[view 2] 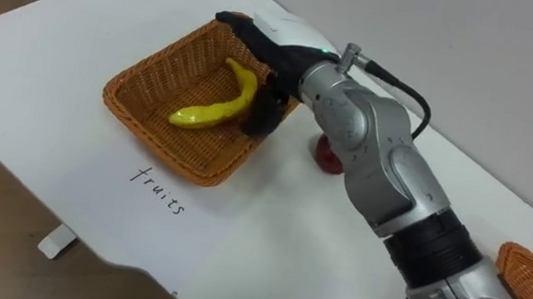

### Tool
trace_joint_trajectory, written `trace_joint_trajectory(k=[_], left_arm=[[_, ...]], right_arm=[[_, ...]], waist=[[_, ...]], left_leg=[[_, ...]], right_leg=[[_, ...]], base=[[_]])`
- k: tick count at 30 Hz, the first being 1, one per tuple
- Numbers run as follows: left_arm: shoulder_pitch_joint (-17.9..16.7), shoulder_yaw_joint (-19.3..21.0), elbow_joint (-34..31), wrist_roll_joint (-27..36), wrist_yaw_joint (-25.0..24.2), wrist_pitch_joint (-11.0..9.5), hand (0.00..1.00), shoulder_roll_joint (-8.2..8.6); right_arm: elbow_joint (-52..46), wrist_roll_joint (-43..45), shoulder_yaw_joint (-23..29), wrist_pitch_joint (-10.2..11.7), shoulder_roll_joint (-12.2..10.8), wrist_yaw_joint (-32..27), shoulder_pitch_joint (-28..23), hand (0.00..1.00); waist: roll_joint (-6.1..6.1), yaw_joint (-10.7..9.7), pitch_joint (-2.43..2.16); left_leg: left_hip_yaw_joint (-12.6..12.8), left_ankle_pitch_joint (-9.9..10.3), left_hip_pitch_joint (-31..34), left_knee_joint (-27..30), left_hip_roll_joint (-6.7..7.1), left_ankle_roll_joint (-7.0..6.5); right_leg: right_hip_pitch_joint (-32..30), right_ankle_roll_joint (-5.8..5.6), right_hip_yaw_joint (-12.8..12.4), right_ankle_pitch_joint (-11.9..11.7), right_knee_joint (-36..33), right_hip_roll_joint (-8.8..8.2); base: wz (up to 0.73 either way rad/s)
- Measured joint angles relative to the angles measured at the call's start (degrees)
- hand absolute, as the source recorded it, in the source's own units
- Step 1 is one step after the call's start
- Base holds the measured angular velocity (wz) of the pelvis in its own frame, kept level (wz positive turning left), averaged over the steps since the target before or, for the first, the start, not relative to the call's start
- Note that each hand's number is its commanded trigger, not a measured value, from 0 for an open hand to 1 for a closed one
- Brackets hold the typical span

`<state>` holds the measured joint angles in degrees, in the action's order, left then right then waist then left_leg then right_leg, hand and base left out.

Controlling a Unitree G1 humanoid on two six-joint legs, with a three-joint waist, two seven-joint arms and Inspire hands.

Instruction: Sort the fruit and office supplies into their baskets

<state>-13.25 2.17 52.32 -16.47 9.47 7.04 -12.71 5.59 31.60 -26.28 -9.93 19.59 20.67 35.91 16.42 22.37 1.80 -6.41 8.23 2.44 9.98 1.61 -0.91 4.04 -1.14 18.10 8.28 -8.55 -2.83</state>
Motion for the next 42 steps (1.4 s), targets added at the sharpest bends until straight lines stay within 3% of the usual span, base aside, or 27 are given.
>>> trace_joint_trajectory(k=[2,8,14,17,21,25,27,28,29,35,42], left_arm=[[-0.5,0.2,-0.4,0.0,0.0,0.0,0.00,0.00],[-1.0,1.2,-0.2,-1.3,0.0,0.0,0.00,0.35],[-2.7,1.6,-0.8,-1.2,0.1,1.1,0.00,1.48],[-4.1,3.2,-2.5,-1.2,-0.2,1.9,0.00,2.13],[-4.5,3.9,-2.6,-1.2,-0.2,2.3,0.00,3.18],[-4.3,3.9,-2.2,-1.2,-0.3,2.3,0.00,3.98],[-4.5,4.1,-2.2,-1.2,-0.3,2.4,0.00,4.40],[-4.5,4.1,-2.2,-1.2,-0.3,2.6,0.00,4.43],[-4.3,4.1,-2.3,-1.2,-0.4,2.8,0.00,4.42],[-3.3,4.4,-2.3,-1.3,-0.3,2.8,0.00,3.83],[-3.2,4.4,-1.9,-1.3,0.2,2.8,0.00,2.28]], right_arm=[[-0.9,0.0,0.2,0.0,0.7,0.0,0.0,0.00],[-1.8,-1.7,5.1,0.6,0.9,-0.6,-1.2,0.00],[-1.9,-2.5,12.4,0.6,1.1,-5.5,-4.1,0.00],[-2.0,-3.4,15.2,0.5,1.3,-7.7,-7.2,0.00],[-2.0,-5.4,17.7,0.5,1.3,-9.6,-9.8,0.00],[-1.7,-9.4,19.6,0.6,1.3,-12.0,-10.8,0.00],[-1.7,-10.5,19.7,0.6,1.3,-13.2,-11.2,0.00],[-1.7,-11.6,19.8,0.6,1.3,-13.9,-11.5,0.00],[-1.6,-12.5,19.8,0.6,1.3,-14.3,-11.6,0.00],[2.9,-14.7,19.6,0.6,1.3,-14.7,-11.6,0.00],[5.6,-15.5,18.3,0.6,1.3,-14.9,-11.6,0.00]], waist=[[0.25,-0.7,-0.20],[-0.30,-2.4,0.14],[-2.03,-3.7,-0.24],[-2.97,-5.0,-0.67],[-4.16,-6.3,-0.34],[-4.99,-7.3,-0.52],[-5.09,-7.9,-0.65],[-4.68,-8.0,-0.95],[-4.74,-8.3,-0.89],[-3.66,-7.8,-1.60],[-3.20,-7.6,-1.28]], left_leg=[[-0.2,0.0,0.0,0.2,0.02,-0.01],[-0.2,0.9,0.0,2.5,0.13,-0.29],[0.5,1.7,-0.1,3.7,0.18,-0.53],[1.1,1.7,-0.2,3.8,0.14,-0.53],[1.6,1.7,-1.0,3.8,0.07,-0.52],[2.6,1.6,-1.7,3.4,-0.12,-0.51],[3.1,1.6,-2.1,3.1,-0.20,-0.51],[3.1,1.6,-2.1,3.0,-0.23,-0.51],[3.2,1.6,-2.1,3.0,-0.27,-0.51],[3.2,1.6,-1.7,2.8,-0.28,-0.50],[3.0,1.6,-1.0,2.8,-0.23,-0.51]], right_leg=[[0.2,0.00,0.6,0.0,0.0,-0.03],[1.4,0.00,0.8,0.0,0.0,-0.03],[1.9,-0.01,0.1,0.0,-0.1,-0.21],[2.0,-0.01,-0.8,0.0,-0.1,-0.15],[2.5,-0.01,-1.1,0.0,-0.1,-0.14],[2.7,-0.03,-2.5,0.0,-0.1,-0.05],[2.8,-0.03,-3.1,0.0,-0.1,-0.04],[2.7,-0.03,-3.1,0.0,-0.1,-0.02],[2.7,-0.03,-3.1,0.0,-0.1,0.00],[2.3,-0.03,-2.8,0.0,-0.1,0.01],[1.7,-0.03,-2.3,0.0,-0.1,0.00]], base=[[0.03],[0.03],[-0.09],[-0.07],[-0.07],[-0.13],[-0.13],[-0.08],[0.00],[0.01],[0.01]])
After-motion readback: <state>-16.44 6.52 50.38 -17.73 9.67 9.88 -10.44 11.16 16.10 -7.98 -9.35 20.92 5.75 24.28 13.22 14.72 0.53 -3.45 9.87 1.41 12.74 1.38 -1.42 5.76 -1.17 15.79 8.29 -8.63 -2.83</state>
